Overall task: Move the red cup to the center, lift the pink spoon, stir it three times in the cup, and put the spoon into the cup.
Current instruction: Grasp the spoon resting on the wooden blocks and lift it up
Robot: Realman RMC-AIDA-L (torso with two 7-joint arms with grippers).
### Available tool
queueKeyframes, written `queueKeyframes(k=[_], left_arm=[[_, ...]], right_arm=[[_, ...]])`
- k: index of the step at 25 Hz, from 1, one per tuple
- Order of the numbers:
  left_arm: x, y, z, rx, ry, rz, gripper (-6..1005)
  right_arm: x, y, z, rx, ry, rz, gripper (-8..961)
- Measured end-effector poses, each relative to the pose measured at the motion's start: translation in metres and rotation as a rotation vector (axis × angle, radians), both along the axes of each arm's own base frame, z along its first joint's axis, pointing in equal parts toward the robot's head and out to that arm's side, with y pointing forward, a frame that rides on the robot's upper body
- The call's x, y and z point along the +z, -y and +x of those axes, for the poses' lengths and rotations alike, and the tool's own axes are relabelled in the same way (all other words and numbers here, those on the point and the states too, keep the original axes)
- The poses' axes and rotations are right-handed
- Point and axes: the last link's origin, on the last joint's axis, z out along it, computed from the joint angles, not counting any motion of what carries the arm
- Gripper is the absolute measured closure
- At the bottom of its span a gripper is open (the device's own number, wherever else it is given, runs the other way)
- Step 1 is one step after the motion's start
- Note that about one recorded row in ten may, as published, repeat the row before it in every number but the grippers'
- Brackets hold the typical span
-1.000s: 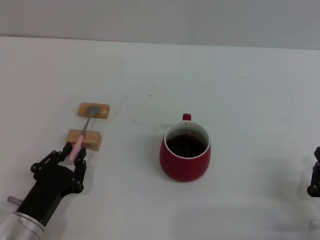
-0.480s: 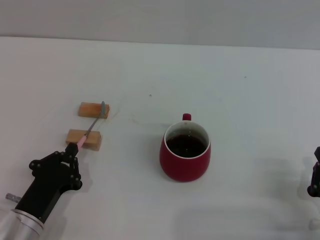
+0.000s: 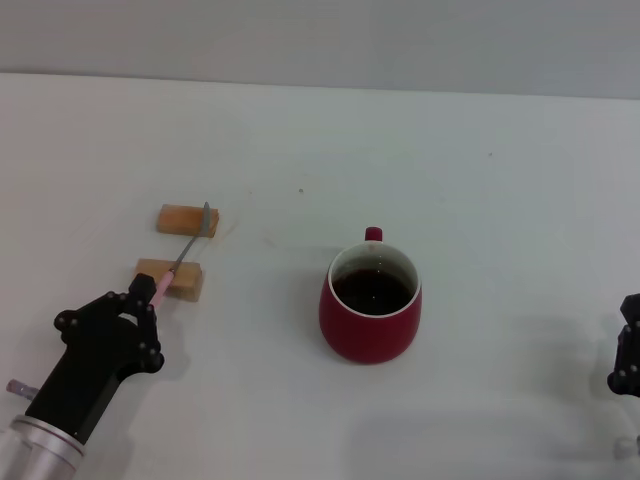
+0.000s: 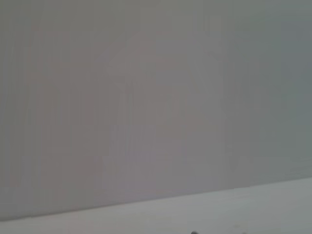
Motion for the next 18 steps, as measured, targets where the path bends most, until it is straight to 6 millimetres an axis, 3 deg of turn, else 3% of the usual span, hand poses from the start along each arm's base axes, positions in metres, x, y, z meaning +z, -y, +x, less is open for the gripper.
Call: queueKeyframes(k=[9, 18], left_arm=[[-0.002, 0.012, 0.005, -0.049, 0.014, -0.021, 844], [-0.007, 0.011, -0.005, 0.001, -0.027, -0.057, 637]], right_arm=[[0.000, 0.000, 0.000, -0.001, 0.001, -0.003, 953], [-0.001, -0.001, 0.000, 0.001, 0.001, -0.006, 954]])
